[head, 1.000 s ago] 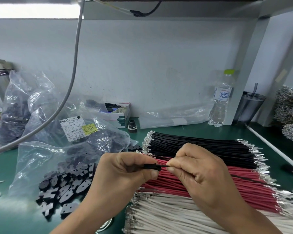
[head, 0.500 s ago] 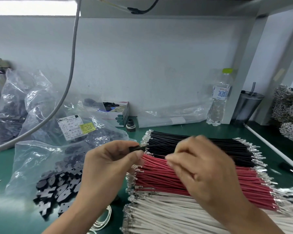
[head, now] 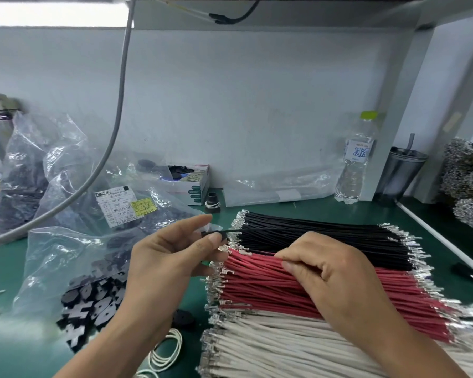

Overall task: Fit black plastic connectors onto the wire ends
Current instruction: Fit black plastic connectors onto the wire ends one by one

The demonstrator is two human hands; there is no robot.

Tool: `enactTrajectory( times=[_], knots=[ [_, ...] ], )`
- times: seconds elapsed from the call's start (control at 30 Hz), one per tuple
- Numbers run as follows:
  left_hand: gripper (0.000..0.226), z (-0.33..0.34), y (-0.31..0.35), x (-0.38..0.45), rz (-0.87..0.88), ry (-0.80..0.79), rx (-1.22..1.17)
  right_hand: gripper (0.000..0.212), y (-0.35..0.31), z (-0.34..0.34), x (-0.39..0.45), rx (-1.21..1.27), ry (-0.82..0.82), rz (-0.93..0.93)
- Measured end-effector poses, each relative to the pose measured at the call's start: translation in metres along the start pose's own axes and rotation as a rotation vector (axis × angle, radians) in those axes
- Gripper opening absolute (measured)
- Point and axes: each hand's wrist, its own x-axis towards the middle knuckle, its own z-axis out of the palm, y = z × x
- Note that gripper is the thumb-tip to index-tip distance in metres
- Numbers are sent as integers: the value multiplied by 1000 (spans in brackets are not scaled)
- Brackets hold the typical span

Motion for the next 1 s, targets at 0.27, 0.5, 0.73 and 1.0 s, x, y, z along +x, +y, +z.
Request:
enactTrajectory(
  times=[0.27, 0.5, 0.73, 1.0],
  knots=[
    [35, 3, 3, -4, -173, -202, -126, 10, -12, -4, -1, 171, 186, -32],
    [33, 1, 1, -2, -245, -284, -172, 9, -14, -3, -1, 186, 200, -34],
    [33, 1, 2, -2, -256, -297, -182, 12, -15, -3, -1, 260, 197, -22],
    [31, 1, 2, -1, -250, -298, -170, 13, -17, -2, -2, 185, 140, 5]
  ],
)
